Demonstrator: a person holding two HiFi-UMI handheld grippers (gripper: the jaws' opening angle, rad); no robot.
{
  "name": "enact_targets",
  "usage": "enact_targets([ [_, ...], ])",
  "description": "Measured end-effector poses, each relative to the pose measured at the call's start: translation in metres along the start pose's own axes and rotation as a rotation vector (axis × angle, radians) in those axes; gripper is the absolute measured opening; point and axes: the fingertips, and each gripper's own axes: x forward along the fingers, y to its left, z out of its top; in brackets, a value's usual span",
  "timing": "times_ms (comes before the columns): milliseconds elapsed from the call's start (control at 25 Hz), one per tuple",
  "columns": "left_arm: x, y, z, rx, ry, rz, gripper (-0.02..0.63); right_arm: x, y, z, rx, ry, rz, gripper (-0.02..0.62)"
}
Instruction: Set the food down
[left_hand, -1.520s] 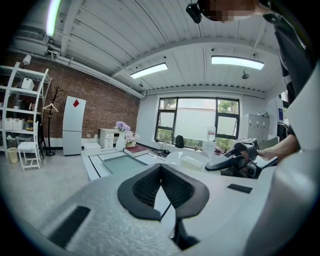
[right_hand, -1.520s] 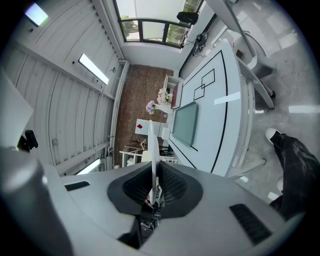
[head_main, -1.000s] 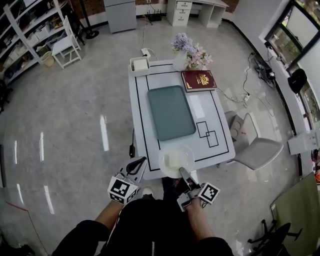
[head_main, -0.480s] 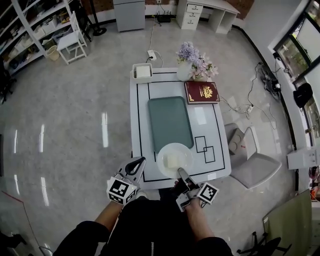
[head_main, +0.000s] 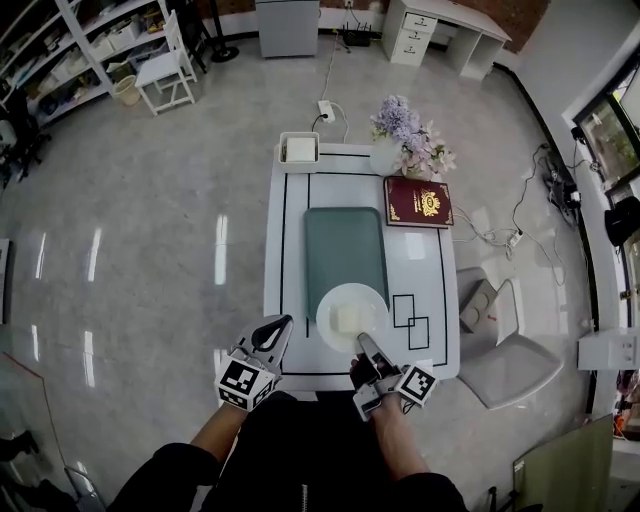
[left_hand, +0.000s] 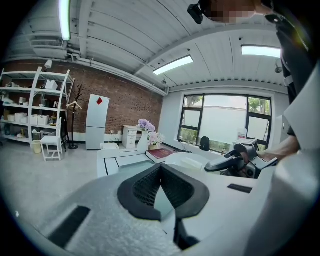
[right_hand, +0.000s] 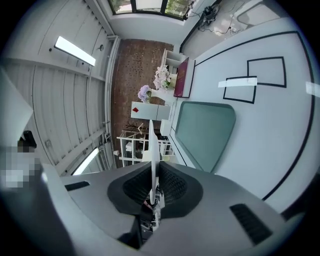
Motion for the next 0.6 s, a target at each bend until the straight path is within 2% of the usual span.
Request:
enact_targets([
  [400, 0.034, -0.001, 0.011, -0.019, 0.017, 0.1, 0.006, 0.024, -0.008, 0.036, -0.003, 0.132, 0.004, 0.026],
  [600, 0.036, -0.006, 0.017, -0.042, 0.024, 0.162, 0.006, 0.032, -0.017, 0.045, -0.028, 0.232, -0.034, 0.026],
])
